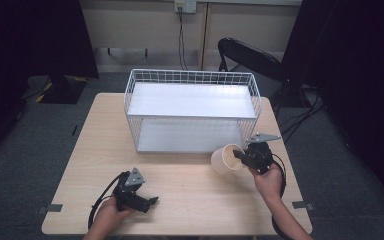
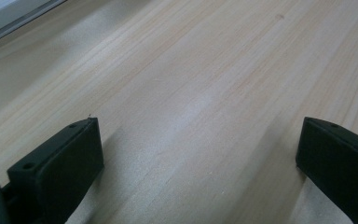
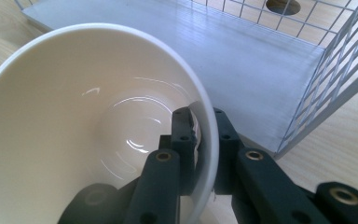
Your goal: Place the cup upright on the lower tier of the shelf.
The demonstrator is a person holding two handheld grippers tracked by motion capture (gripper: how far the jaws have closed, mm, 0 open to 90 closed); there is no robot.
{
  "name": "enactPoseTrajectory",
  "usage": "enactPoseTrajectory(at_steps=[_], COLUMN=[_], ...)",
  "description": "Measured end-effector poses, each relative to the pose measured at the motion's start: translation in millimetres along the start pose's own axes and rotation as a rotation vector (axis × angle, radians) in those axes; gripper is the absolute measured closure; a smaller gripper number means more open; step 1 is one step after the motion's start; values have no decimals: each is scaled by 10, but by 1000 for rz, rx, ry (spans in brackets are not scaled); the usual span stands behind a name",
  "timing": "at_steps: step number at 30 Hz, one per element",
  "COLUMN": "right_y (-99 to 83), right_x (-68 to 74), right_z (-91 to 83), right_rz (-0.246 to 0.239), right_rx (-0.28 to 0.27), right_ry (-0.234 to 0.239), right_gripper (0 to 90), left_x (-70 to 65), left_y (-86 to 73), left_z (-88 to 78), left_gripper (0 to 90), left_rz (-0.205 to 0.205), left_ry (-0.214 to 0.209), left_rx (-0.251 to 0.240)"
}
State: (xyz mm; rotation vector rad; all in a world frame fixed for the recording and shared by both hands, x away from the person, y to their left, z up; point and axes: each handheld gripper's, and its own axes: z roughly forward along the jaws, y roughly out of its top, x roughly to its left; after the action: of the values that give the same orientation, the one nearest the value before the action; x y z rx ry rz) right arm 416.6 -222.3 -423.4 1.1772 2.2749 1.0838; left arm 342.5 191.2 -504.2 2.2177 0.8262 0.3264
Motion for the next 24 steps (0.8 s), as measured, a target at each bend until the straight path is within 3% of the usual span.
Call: enactPoseTrajectory(at_steps=[24], right_y=[236], right_x=[107], right_z=[118], right_rz=[1], right_rx=[-41], right_ry=[-69], right_gripper=[836], left_x=[0], left_y=[0], left_z=[0], left_gripper=[1], left_rz=[0], left_ry=[0], left_rx=[0])
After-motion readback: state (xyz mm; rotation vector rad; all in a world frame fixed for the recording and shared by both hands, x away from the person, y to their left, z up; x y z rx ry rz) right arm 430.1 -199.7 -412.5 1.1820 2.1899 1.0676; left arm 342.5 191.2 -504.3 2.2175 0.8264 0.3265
